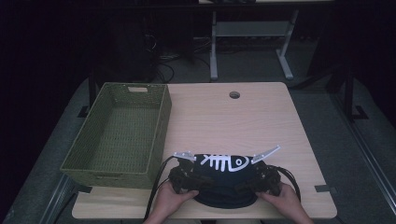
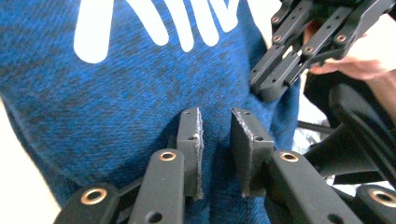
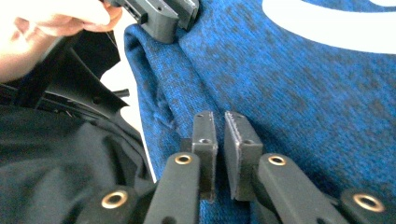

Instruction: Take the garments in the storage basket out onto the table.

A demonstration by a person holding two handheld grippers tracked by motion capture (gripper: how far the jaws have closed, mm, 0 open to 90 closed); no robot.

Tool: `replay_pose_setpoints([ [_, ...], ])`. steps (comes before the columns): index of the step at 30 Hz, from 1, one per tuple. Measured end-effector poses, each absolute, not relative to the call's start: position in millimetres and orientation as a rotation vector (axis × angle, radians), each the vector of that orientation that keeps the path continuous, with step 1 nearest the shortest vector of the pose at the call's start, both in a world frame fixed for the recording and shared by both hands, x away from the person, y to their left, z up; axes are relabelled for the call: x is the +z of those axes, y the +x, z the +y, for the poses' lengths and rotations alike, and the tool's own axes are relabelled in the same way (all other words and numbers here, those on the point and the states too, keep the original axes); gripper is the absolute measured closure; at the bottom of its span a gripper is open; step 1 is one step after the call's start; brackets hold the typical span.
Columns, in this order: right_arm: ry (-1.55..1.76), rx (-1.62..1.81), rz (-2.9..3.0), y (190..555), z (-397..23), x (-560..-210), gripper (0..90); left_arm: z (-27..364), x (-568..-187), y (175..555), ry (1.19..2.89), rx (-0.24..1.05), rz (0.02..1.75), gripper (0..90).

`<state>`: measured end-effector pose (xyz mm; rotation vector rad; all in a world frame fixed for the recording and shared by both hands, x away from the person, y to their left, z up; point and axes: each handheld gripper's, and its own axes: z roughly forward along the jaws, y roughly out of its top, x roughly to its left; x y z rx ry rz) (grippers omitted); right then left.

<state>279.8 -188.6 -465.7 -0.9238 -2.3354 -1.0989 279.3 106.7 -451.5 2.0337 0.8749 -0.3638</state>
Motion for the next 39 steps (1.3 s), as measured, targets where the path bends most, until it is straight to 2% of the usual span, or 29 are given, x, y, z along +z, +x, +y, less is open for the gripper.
replay_pose_setpoints([
  [6, -0.937, -1.212, -2.324, 293, -185, -441, 80.8, 107, -435, 292, 1.954, -0.313, 0.882, 73.5],
  [10, -0.971, -1.267, -2.306, 315, -175, -430, 81.1, 104, -432, 306, 1.913, -0.291, 0.922, 73.6],
  [14, -1.004, -1.22, -2.324, 327, -167, -436, 81.7, 101, -442, 319, 1.934, -0.276, 0.993, 73.8],
  [22, -1.019, -1.119, -2.357, 331, -161, -452, 84.4, 103, -465, 319, 1.955, -0.296, 1.03, 73.9],
  [25, -1.018, -1.092, -2.381, 330, -159, -453, 85.5, 104, -465, 319, 1.946, -0.297, 1.036, 74.5],
  [31, -1.007, -1.154, -2.335, 331, -161, -445, 81.7, 105, -455, 321, 1.914, -0.274, 1.008, 72.0],
  [39, -1.091, -1.216, -2.33, 350, -162, -434, 80.9, 103, -452, 332, 1.891, -0.258, 1.036, 70.6],
])
